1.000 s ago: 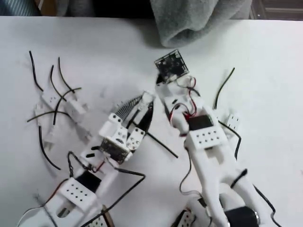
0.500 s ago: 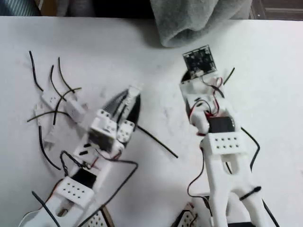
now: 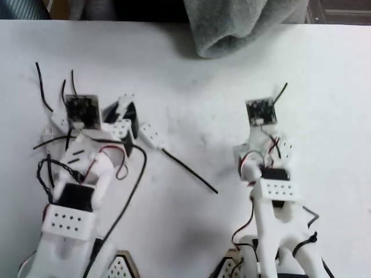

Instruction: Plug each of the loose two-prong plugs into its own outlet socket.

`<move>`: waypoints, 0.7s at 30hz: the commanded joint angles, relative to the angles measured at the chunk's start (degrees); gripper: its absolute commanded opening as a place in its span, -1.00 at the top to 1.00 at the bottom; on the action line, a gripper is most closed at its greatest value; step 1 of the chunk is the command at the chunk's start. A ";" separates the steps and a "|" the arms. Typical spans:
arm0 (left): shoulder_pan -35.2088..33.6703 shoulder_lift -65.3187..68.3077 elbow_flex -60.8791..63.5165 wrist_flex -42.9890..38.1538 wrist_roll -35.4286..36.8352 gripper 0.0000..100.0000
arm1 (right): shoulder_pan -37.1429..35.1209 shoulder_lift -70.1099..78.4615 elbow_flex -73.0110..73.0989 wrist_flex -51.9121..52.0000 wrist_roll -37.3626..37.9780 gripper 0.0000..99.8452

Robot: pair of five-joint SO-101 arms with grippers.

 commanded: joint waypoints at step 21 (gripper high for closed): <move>-26.07 38.90 -41.05 31.74 2.37 0.95 | -31.34 4.44 -23.91 13.14 -0.70 0.54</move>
